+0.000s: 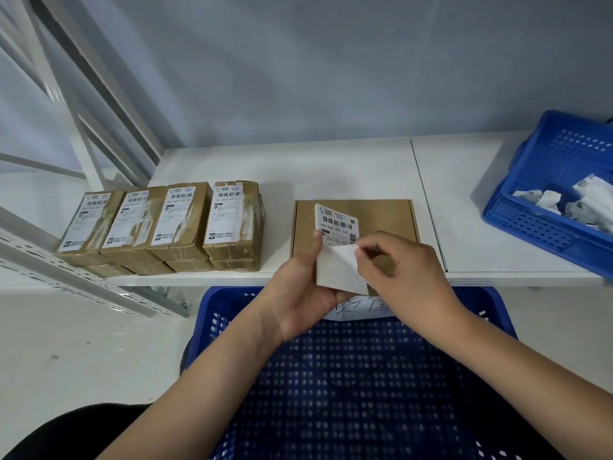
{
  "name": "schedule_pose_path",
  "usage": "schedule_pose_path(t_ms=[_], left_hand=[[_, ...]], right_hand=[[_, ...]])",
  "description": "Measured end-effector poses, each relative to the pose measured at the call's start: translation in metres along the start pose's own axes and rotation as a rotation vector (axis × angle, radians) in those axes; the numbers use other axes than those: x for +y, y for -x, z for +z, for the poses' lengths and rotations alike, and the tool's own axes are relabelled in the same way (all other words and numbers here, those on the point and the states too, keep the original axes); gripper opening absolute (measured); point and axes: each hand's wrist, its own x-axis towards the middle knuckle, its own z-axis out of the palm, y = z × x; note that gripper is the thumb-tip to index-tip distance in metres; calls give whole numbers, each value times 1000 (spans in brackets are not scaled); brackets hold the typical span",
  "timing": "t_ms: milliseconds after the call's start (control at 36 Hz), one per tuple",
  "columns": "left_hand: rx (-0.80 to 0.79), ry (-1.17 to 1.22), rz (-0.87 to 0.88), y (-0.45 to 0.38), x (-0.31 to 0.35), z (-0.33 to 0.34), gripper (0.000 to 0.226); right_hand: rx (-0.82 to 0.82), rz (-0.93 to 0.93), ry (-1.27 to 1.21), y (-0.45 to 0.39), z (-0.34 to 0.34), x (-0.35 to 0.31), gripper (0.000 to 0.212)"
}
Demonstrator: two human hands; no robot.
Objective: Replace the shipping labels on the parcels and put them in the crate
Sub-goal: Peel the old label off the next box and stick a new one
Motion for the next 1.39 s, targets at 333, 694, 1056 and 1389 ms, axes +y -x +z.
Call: schedule_pose_path(t_ms=[333,694,1056,1389], left_hand=[[50,-88,59,-3,1,-5,34],[382,-1158,440,-8,16,-24,26],[498,-1756,704,-93,74,-21,16],[293,-1869,772,-203,84,29,58]], right_hand=[[136,53,-149,-7,-8,0,9],[337,-31,-185,-18,-28,7,7],[297,-173,11,-16,-40,16,20],[401,-178,266,-47,-85,55,15]])
